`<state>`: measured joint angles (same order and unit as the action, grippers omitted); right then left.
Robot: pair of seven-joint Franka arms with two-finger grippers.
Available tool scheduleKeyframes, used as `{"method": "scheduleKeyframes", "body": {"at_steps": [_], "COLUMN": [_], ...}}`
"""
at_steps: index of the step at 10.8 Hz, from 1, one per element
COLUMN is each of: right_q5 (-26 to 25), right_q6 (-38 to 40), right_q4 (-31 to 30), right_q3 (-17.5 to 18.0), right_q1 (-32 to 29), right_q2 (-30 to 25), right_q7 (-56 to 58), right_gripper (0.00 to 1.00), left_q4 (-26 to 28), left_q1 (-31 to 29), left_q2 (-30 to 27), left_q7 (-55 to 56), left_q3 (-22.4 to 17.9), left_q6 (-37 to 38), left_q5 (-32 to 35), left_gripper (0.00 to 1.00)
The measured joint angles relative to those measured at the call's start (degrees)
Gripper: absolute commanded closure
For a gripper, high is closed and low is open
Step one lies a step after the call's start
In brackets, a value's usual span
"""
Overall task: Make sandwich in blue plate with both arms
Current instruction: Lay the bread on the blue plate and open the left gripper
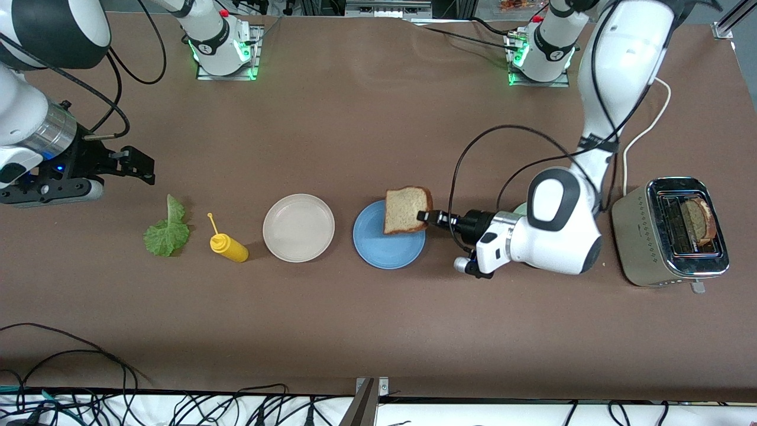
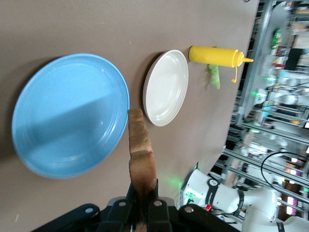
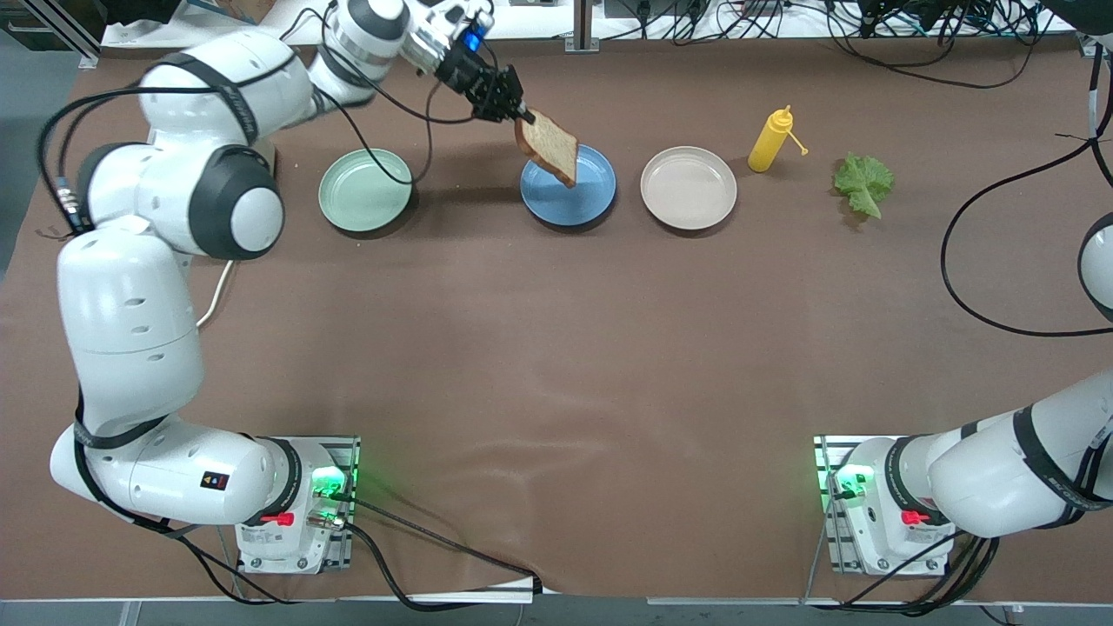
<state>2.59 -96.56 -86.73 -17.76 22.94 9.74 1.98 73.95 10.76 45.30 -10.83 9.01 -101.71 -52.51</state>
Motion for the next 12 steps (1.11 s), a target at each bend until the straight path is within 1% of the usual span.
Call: {"method": "scheduleKeyframes", "body": {"at_steps": [2, 4, 5, 6, 7, 9, 12], "right_q5": [0.0, 0.0, 0.0, 0.0, 0.0, 0.0, 0.0], "right_q6": [0.0, 0.0, 0.0, 0.0, 0.0, 0.0, 0.0], "right_q4": [0.0, 0.0, 0.0, 0.0, 0.0, -0.1, -0.1], "right_q3": [0.0, 0.0, 0.0, 0.0, 0.0, 0.0, 0.0], "right_q1": [0.1, 0.4, 0.5, 0.5, 0.6, 0.6, 0.6], "right_q2": [0.2, 0.3, 0.3, 0.3, 0.3, 0.3, 0.3], "right_q7": [0.0, 0.0, 0.0, 0.0, 0.0, 0.0, 0.0], "right_gripper": [0.00, 0.00, 0.00, 0.00, 0.00, 0.00, 0.00], "left_q4": [0.0, 0.0, 0.0, 0.0, 0.0, 0.0, -0.6], "left_q1": [0.0, 0.0, 0.0, 0.0, 0.0, 0.0, -0.4], "left_q2": [4.9, 7.2, 8.3, 9.5, 10.4, 11.1, 11.1], "left_q7": [-6.1, -9.8, -12.1, -14.6, -16.2, -17.5, -18.3], "left_q3": [0.0, 0.0, 0.0, 0.0, 0.0, 0.0, -0.1], "left_q6": [-2.3, -4.0, -4.5, -4.7, -4.8, -5.2, -5.6], "left_q5": [-5.2, -6.4, -7.7, -9.2, -10.0, -11.8, -12.1], "left_gripper": [1.00, 1.00, 0.91, 0.02, 0.00, 0.00, 0.00]}}
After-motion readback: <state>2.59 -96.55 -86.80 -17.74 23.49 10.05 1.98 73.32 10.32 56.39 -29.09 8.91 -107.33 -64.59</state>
